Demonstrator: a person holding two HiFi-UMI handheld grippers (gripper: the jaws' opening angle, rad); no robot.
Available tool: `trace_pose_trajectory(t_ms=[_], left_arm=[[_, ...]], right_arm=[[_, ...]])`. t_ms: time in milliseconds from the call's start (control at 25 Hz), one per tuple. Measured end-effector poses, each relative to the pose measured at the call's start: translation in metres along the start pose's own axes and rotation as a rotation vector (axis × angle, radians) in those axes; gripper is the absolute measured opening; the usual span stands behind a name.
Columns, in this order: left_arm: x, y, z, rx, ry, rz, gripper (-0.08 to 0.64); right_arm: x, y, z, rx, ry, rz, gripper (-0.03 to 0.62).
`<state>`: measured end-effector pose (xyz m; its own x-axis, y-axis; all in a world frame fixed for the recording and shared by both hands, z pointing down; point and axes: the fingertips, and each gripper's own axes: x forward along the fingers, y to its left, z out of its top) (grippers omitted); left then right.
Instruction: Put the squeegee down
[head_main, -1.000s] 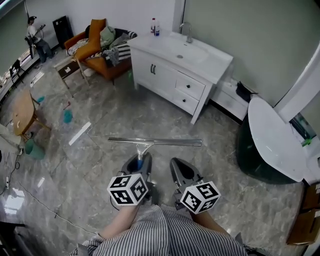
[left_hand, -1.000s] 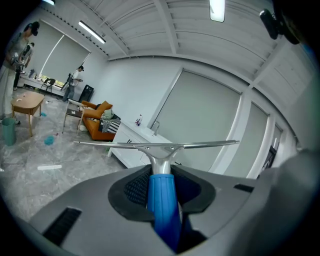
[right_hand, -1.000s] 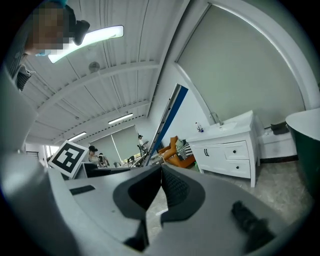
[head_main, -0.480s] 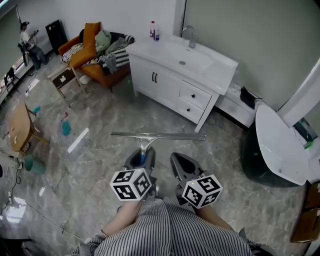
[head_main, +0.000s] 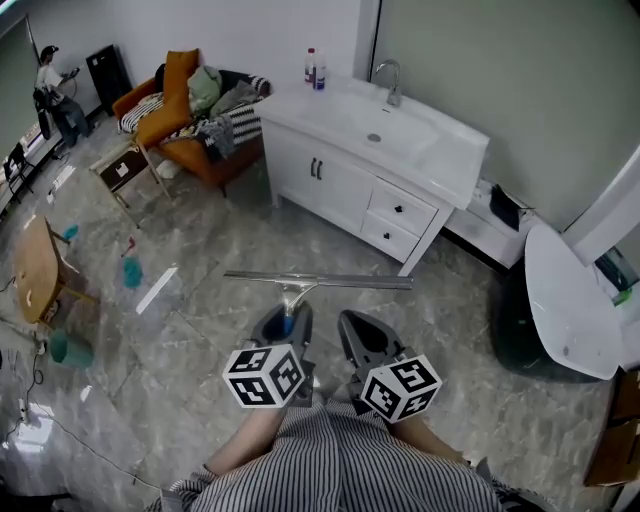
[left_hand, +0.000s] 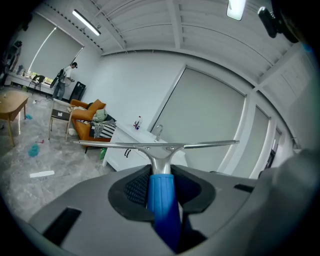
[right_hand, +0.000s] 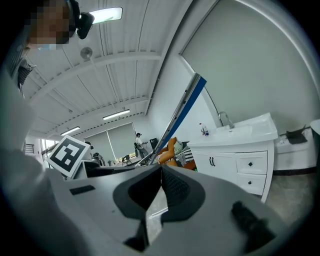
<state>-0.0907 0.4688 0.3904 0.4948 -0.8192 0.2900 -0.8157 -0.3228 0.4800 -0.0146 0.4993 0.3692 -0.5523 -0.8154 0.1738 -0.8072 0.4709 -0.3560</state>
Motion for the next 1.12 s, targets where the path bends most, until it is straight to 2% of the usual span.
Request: trace_pose_trajectory(t_ms=[400,680,1120], left_arm=[[0.052,0.026,0.018,-0.019,0.022,0.018,0.115],[0.112,0.042,0.046,-0.026,0.009,0.028,0.115],[0.232,0.063,0.115,-0.018,-0.038,0.074,0.115]], right_arm=[[0.056,-0.032,0.008,0.017,0.036,0.018,0.015],[0.111,-0.084,0.045,-0.007,0.017,0.004,0.016],[0.209,-0.161,0.103,-0.046,0.033,0.054,0.015]])
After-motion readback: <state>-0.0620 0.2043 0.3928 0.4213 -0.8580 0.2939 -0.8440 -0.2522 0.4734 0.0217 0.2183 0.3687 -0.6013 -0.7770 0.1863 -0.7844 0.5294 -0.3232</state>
